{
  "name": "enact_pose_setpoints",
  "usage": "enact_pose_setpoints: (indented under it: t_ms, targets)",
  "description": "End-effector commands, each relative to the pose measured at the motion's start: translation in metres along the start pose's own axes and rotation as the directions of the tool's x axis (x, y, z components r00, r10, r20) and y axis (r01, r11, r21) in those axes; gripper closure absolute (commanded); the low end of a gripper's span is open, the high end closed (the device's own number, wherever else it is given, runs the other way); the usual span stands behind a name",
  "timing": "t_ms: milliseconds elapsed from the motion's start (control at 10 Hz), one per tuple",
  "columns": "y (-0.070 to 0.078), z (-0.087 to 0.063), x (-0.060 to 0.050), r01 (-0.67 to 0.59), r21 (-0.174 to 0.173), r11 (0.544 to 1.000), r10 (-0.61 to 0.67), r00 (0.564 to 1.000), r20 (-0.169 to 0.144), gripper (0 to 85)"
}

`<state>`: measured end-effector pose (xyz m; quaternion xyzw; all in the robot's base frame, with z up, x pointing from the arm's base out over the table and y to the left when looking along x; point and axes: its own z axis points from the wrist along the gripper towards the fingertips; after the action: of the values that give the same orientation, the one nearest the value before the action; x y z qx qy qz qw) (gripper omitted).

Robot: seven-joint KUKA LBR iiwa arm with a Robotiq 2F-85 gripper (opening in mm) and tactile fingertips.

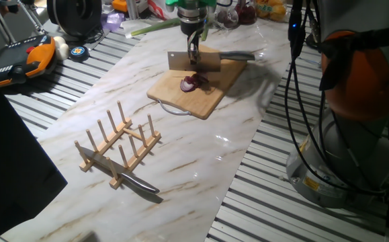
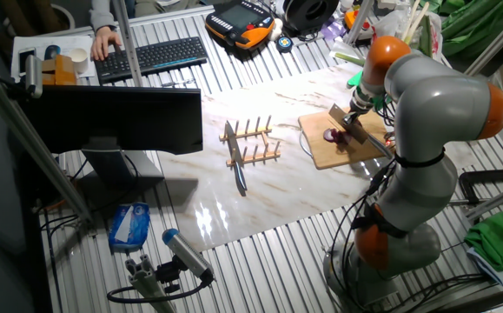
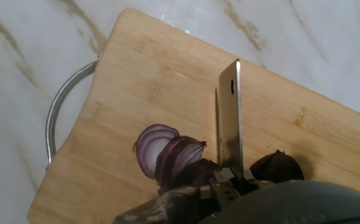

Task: Chop the onions

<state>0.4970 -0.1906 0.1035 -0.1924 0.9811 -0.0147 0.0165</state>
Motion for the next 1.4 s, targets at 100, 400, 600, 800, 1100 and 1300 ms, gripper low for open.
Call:
enact_pose_setpoints:
  t_ms: [100, 400, 600, 800, 1100, 1300]
  targets:
    - [0.0, 0.004, -0.001, 0.002, -0.001, 1.0, -0.002, 1.0, 0.0, 84.3]
    - [0.001, 0.013, 0.003, 0.0, -0.007, 1.0, 0.0, 1.0, 0.01, 84.3]
    - [0.003, 0.018, 0.006, -0.003, -0.008, 1.0, 0.003, 1.0, 0.016, 84.3]
    - [0.002, 0.02, 0.009, -0.005, -0.008, 1.0, 0.005, 1.0, 0.017, 84.3]
    - [-0.001, 0.022, 0.013, -0.007, -0.011, 1.0, 0.007, 1.0, 0.022, 84.3]
    - [-0.001, 0.023, 0.016, -0.01, -0.017, 1.0, 0.01, 1.0, 0.027, 84.3]
